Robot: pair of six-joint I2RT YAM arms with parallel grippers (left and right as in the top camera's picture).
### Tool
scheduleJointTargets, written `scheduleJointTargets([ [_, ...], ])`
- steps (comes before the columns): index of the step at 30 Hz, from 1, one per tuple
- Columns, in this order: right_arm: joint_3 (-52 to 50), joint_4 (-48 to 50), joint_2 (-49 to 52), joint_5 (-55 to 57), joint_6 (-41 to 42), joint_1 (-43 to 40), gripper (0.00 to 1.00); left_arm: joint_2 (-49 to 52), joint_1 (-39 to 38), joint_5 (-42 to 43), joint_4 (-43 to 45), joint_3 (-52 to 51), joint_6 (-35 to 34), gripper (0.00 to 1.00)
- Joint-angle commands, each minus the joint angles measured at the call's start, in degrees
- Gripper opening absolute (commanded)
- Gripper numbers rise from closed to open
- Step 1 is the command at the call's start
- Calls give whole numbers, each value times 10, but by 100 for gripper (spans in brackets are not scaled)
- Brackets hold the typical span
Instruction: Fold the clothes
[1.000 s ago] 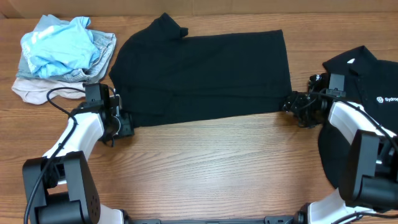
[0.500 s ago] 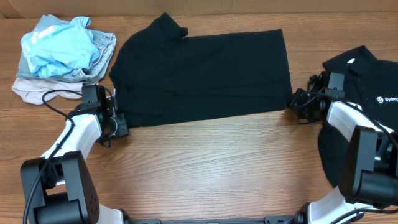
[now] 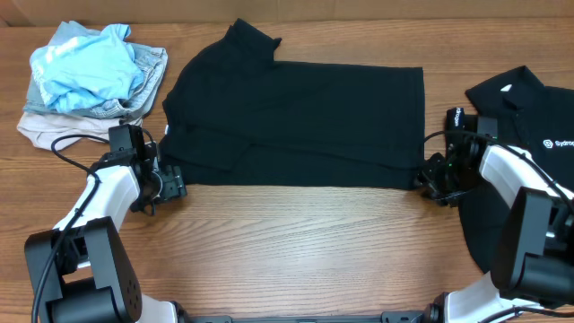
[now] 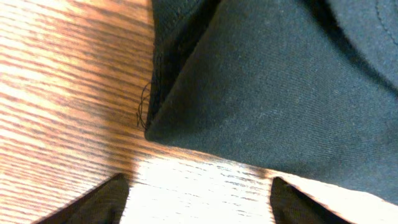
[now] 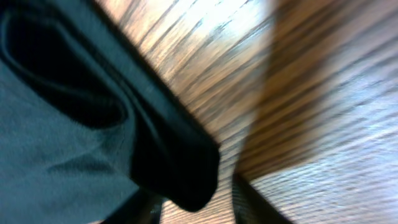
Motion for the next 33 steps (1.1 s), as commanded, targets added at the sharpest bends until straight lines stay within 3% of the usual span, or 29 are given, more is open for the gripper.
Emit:
scheduleJointTargets([
  [1, -7, 2, 5, 32, -19, -15, 42, 3, 3, 17, -7, 14, -4, 80],
  [8, 0, 19, -55, 4, -58, -19, 40, 3, 3, 70, -83, 94, 3, 84],
  [11, 0, 51, -73, -7, -88, -19, 32, 3, 3, 107, -113, 135, 17, 84],
  [16, -4, 92, -76, -37, -119, -12, 32, 3, 2, 173, -140, 184, 35, 83],
  [29, -10, 138, -23, -17, -102, 42, 36, 3, 2, 171, -155, 196, 44, 84],
  [33, -10, 130, -1, 14, -61, 46, 28, 3, 2, 169, -156, 197, 44, 85],
])
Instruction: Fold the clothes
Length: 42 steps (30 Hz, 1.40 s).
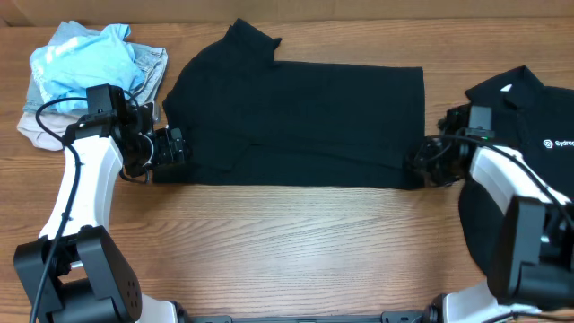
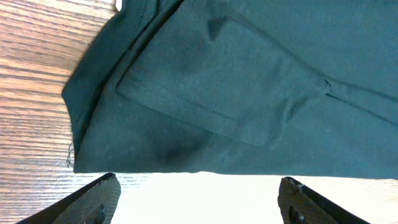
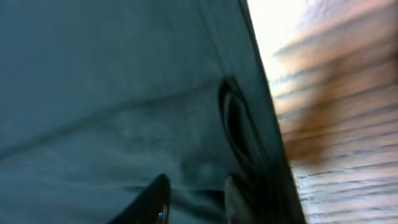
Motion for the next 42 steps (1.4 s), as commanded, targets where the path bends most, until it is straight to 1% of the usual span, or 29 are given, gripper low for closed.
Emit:
scheduleJointTargets([
  [1, -4, -4, 14, 22, 29, 2, 28, 3, 2, 8, -2, 11, 12, 85],
  [3, -3, -10, 14, 23, 30, 1, 28, 3, 2, 8, -4, 11, 16, 85],
  [6, -3, -17, 14, 24, 30, 1, 44, 3, 2, 8, -3, 11, 16, 85],
  [9, -3, -28, 14, 29, 33, 1, 52, 3, 2, 8, -3, 11, 16, 85],
  [11, -3, -45, 14, 29, 34, 1, 56, 3, 2, 8, -4, 11, 16, 85],
  [16, -3, -28, 14, 43, 35, 1, 56, 3, 2, 8, -2, 11, 16, 86],
  [18, -3, -14, 14, 43, 47, 1, 50, 3, 2, 8, -1, 11, 16, 86],
  [19, -3, -3, 14, 35, 47, 1, 44, 3, 2, 8, -1, 11, 16, 86],
  [20, -3, 7, 14, 24, 47, 1, 31, 3, 2, 8, -1, 11, 16, 86],
  [21, -3, 15, 14, 15, 47, 1, 22, 3, 2, 8, -2, 11, 16, 85],
  [23, -1, 26, 12, -4, 47, 1, 8, 3, 2, 8, -2, 11, 16, 86],
  [24, 3, 27, 10, -12, 47, 0, 4, 3, 2, 8, -3, 11, 16, 86],
  [31, 35, 38, 0, -51, 48, 0, 4, 3, 2, 8, -1, 11, 16, 86],
  [39, 36, 138, 0, -53, 60, 0, 4, 3, 2, 8, 1, 11, 16, 87],
  [42, 36, 154, 0, -53, 61, 0, 4, 3, 2, 8, 0, 11, 16, 87],
])
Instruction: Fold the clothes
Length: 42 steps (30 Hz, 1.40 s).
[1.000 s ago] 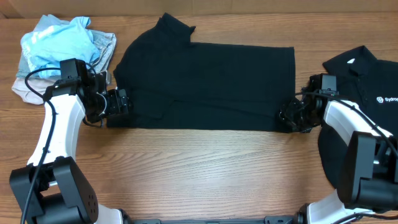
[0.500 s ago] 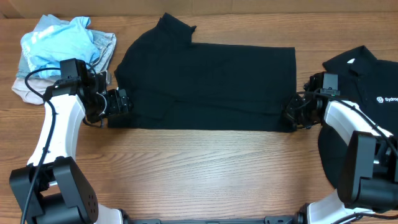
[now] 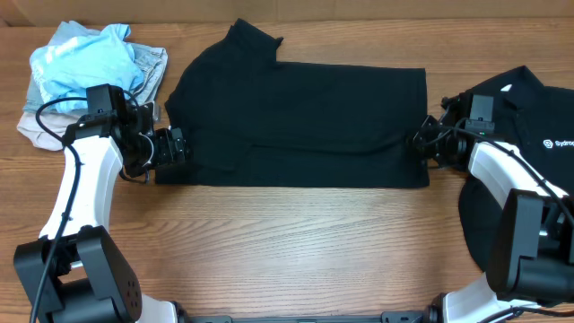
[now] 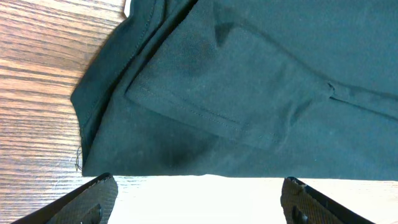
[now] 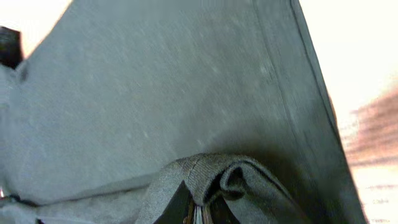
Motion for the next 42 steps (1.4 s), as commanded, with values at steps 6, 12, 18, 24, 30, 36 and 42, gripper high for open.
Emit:
scheduleJointTargets([
  [6, 16, 10, -10, 50, 47, -2, 4, 3, 2, 8, 1, 11, 15, 87],
  [12, 16, 11, -10, 52, 54, -2, 4, 3, -10, 75, -13, 11, 111, 86],
  [18, 16, 24, -10, 54, 64, -1, 4, 3, -70, 70, -24, 6, 157, 97],
  [24, 16, 29, -10, 60, 95, -1, 4, 6, -134, -16, -5, -3, 173, 99],
  [30, 16, 28, -10, 60, 95, -1, 5, 56, -157, -34, 23, -5, 173, 92],
  [36, 16, 28, -10, 60, 95, -1, 6, 117, -168, -27, 60, -5, 173, 83],
  [42, 16, 27, -10, 60, 94, -1, 6, 122, -181, -3, 76, -5, 173, 78],
])
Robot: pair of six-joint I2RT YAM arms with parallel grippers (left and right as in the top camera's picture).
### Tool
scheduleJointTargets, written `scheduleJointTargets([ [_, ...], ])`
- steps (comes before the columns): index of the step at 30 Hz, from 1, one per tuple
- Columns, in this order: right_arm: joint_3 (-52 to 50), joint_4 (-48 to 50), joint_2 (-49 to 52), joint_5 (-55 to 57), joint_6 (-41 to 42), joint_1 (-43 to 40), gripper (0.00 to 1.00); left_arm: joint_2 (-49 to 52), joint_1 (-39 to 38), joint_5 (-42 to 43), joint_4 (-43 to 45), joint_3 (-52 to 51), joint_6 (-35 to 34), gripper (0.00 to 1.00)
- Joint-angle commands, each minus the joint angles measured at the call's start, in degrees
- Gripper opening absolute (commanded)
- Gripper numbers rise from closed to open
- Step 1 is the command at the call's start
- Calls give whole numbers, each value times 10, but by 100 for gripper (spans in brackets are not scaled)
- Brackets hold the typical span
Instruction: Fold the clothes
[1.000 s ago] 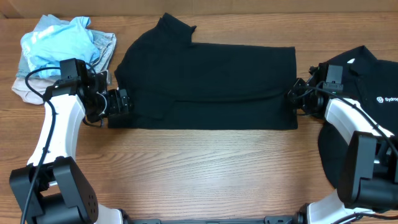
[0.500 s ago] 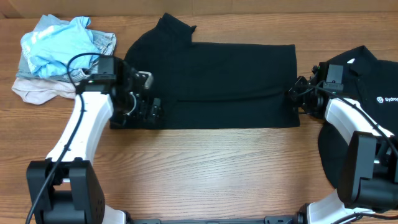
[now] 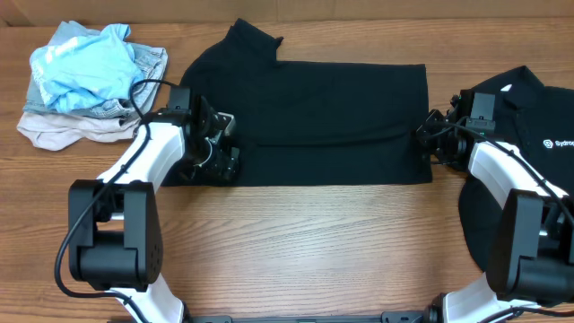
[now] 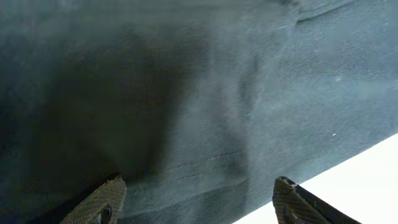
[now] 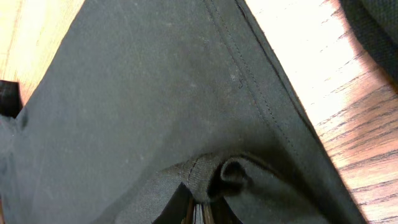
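A black shirt lies flat across the middle of the wooden table, collar at the far left. My left gripper sits over its lower left part, open wide, with dark cloth spanning between its fingers. My right gripper is at the shirt's right edge, shut on a small bunched fold of the black fabric. The hem seam runs past that fold.
A pile of light blue and beige clothes lies at the far left corner. A second black shirt with a white logo lies at the right edge, under my right arm. Bare wood stretches along the near side.
My left gripper has moved from beside the shirt's left edge to over its lower left part, still open. The right gripper stays shut on the fold at the right edge.
First both grippers were low on the table at the shirt's two near corners. Then the left stood open beside the left edge and the right was over the right corner. Then the right was shut on a fold there, and now the left is over the cloth.
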Motion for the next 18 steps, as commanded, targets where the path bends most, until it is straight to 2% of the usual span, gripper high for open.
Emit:
scheduleJointTargets([
  [1, 16, 4, -10, 10, 2, -1, 6, 2, -16, 19, 13, -2, 9, 76],
  [3, 16, 4, -10, 10, 2, -1, 6, 2, -27, 19, 27, -2, 8, 65],
  [7, 16, 2, -10, 10, 2, -1, 6, 3, -56, 13, 68, -2, 4, 34],
  [9, 16, -2, -10, 10, 2, -1, 6, 4, -67, 13, 89, -2, 4, 11],
  [10, 16, -3, -10, 10, 2, -1, 6, 4, -70, 13, 93, -2, 2, 4],
  [18, 16, -7, -10, 10, 2, -1, 6, 26, -79, 25, 118, -2, -1, 4],
])
